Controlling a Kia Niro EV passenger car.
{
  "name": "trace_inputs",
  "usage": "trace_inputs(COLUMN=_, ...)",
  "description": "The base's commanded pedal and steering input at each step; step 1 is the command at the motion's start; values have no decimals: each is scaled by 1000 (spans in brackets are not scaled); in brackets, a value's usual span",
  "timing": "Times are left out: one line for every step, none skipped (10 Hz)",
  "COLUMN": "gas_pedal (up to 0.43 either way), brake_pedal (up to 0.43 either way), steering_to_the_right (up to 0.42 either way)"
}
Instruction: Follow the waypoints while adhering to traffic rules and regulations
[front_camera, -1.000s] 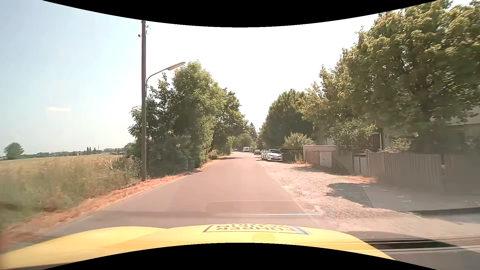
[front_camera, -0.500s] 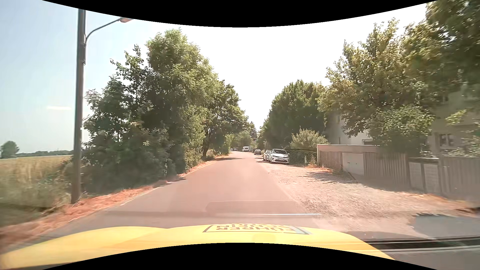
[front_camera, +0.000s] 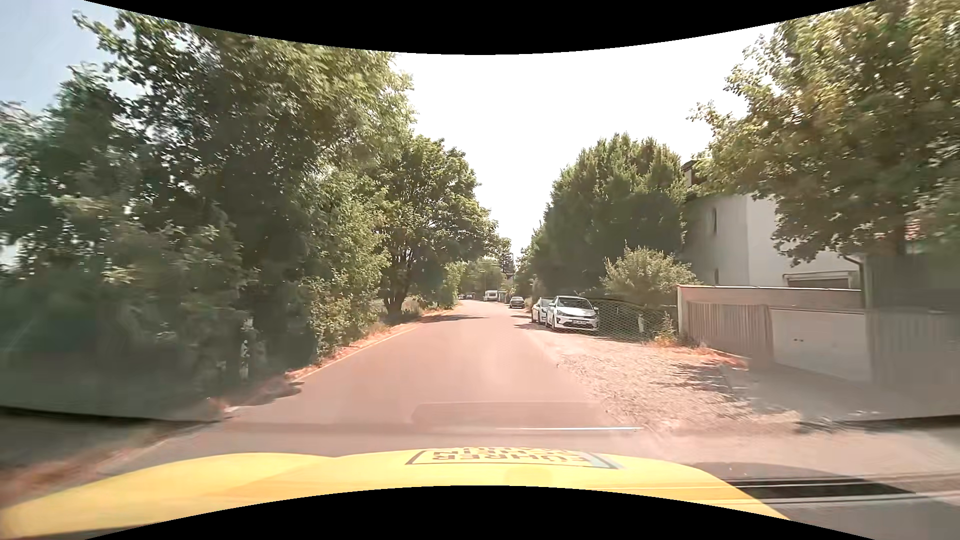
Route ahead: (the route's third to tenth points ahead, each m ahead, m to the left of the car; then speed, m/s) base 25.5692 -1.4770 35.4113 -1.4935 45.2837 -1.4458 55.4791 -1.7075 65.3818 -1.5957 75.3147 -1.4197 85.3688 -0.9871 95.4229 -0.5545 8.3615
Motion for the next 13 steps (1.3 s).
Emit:
trace_inputs(gas_pedal=47, brake_pedal=0, steering_to_the_right=0)
trace_inputs(gas_pedal=47, brake_pedal=0, steering_to_the_right=0)
trace_inputs(gas_pedal=47, brake_pedal=0, steering_to_the_right=0)
trace_inputs(gas_pedal=47, brake_pedal=0, steering_to_the_right=0)
trace_inputs(gas_pedal=47, brake_pedal=0, steering_to_the_right=0)
trace_inputs(gas_pedal=47, brake_pedal=0, steering_to_the_right=-1)
trace_inputs(gas_pedal=47, brake_pedal=0, steering_to_the_right=-1)
trace_inputs(gas_pedal=47, brake_pedal=0, steering_to_the_right=-1)
trace_inputs(gas_pedal=47, brake_pedal=0, steering_to_the_right=-1)
trace_inputs(gas_pedal=47, brake_pedal=0, steering_to_the_right=-1)
trace_inputs(gas_pedal=47, brake_pedal=0, steering_to_the_right=-1)
trace_inputs(gas_pedal=47, brake_pedal=0, steering_to_the_right=-1)
trace_inputs(gas_pedal=47, brake_pedal=0, steering_to_the_right=-1)
